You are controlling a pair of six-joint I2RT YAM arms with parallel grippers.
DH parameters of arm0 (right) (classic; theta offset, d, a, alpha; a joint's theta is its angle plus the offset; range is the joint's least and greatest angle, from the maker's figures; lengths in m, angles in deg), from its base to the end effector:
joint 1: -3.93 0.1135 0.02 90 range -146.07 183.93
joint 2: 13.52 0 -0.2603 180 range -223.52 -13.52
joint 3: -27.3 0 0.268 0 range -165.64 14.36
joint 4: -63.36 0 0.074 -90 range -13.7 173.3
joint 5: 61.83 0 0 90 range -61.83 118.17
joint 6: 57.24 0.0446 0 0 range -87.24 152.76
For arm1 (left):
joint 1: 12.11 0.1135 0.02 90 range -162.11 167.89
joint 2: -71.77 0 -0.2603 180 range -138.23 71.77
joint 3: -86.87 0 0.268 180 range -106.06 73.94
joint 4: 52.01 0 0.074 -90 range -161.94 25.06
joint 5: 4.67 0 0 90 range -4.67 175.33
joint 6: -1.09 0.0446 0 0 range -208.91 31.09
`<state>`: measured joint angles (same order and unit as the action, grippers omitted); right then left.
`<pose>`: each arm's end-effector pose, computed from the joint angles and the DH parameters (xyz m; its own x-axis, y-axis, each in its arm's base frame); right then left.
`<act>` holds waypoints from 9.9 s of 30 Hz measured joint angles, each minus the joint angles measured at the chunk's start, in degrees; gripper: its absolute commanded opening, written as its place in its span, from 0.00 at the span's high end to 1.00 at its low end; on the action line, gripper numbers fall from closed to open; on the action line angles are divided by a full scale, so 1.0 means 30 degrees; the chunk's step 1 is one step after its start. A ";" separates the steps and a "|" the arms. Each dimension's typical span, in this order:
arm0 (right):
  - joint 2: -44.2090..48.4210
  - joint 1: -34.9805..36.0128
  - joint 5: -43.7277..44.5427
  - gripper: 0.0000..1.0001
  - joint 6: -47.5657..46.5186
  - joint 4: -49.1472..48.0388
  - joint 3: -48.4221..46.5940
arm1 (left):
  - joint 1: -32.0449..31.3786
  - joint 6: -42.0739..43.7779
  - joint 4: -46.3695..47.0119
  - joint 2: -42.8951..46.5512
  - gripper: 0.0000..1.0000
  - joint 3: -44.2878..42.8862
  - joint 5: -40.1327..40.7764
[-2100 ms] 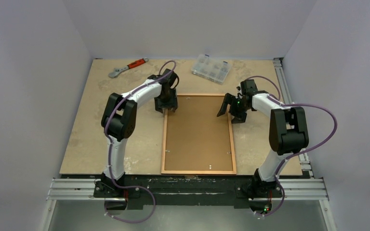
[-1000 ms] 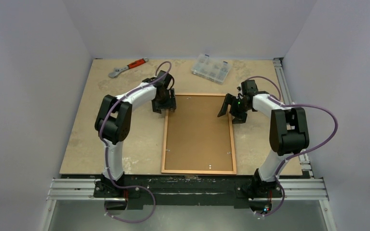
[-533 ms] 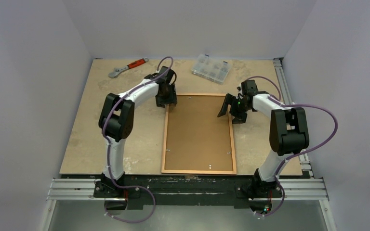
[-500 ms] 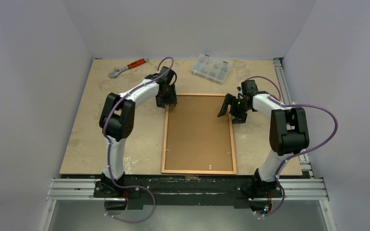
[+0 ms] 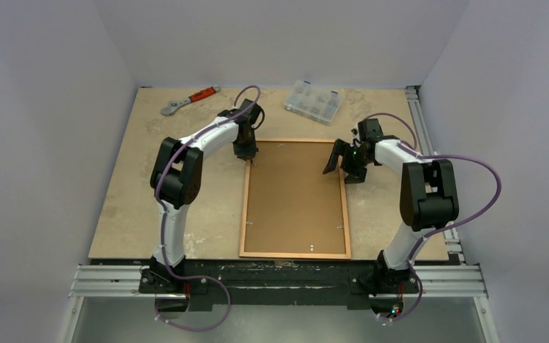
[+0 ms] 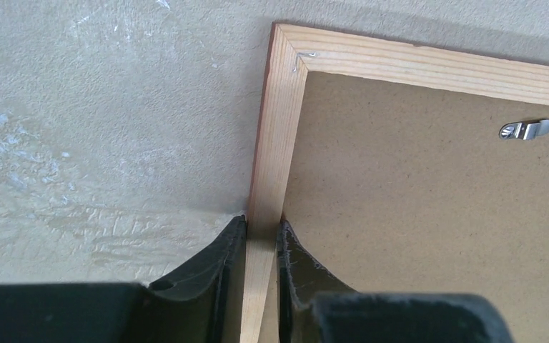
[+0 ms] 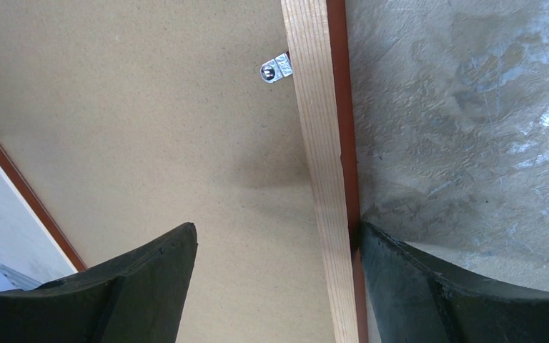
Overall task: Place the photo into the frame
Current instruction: Install the photo frame at the center of the board, then adjust the photo frame at the center of the board, then install the photo frame at the center of the board.
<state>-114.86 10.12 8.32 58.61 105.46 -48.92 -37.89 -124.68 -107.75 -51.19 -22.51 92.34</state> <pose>0.3550 0.0537 0.1480 -0.9261 0.3121 -0.2119 0.1908 0.8721 0.4506 0.4201 -0.1969 0.1583 -0.9132 -0.2032 -0.3533 -0.1737 0.9782 -0.1138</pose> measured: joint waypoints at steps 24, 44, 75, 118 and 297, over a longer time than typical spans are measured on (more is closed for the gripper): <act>0.1545 -0.0051 0.0138 0.16 -0.0087 0.0000 0.1836 | 0.0619 -0.1989 0.4109 0.6987 0.31 0.7162 -0.4860; 0.6404 0.1319 0.0568 0.17 -0.0153 0.0146 0.6652 | -0.0962 -0.4809 0.6798 0.9770 0.31 1.4622 -0.6849; 1.0499 1.2458 0.0189 0.16 0.5727 -0.0335 0.7184 | -0.1749 -0.3497 -0.0022 1.6189 0.32 1.3741 -0.1122; 0.7861 -0.1362 0.1683 0.13 0.0510 0.2703 0.4189 | 0.0474 0.4415 0.2718 0.6768 0.34 0.9785 -0.3643; 0.4240 0.0554 0.1763 0.15 -0.0525 0.0998 0.2980 | -0.2164 -0.0503 0.0597 1.2152 0.49 1.5380 0.0831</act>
<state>-102.14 11.78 13.61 57.03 108.46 -39.98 -44.38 -126.19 -105.96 -14.73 23.63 94.83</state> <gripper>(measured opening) 0.851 0.563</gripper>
